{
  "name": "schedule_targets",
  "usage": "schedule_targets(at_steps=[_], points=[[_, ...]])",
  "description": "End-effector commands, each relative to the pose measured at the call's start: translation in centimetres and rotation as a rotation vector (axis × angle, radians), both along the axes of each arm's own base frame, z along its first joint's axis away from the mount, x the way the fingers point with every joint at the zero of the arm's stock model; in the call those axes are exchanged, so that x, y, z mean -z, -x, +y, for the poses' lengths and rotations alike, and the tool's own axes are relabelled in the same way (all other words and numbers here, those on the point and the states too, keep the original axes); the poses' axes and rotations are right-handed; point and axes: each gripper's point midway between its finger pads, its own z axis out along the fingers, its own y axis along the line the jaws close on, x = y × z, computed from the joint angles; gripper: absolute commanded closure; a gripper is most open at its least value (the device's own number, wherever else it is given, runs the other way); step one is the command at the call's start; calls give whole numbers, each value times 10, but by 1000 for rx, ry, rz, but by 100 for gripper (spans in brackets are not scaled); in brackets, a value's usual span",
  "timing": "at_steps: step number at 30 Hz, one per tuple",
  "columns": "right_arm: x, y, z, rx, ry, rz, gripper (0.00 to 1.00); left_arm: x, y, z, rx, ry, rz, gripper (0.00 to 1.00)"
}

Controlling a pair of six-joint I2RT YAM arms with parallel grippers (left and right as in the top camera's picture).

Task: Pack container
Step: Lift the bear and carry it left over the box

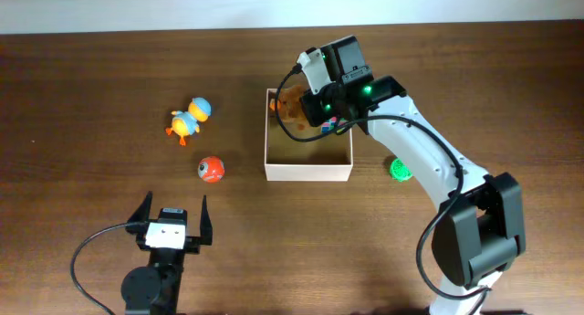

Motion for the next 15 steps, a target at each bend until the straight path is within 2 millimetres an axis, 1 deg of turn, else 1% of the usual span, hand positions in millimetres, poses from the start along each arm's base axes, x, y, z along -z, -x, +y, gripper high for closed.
schedule_targets(at_steps=[1, 2, 3, 4, 5, 12, 15], points=[[1, -4, 6, -10, 6, -15, 80, 1, 0, 1, -7, -13, -2, 1], [4, -5, 6, -10, 8, -8, 59, 1, 0, 1, -7, -13, -2, 1], [7, -5, 6, -10, 9, -4, 44, 1, 0, 1, -7, -13, -2, 1], [8, -5, 6, -7, 9, 1, 36, 1, 0, 1, -7, -13, -2, 1], [10, -5, 7, -6, 9, 4, 33, 1, 0, 1, -7, -13, -2, 1], [12, -3, 8, -4, -3, 20, 32, 1, 0, 1, -7, -13, -2, 1], [12, 1, 11, -17, -16, 36, 36, 1, 0, 1, -7, -13, -2, 1]])
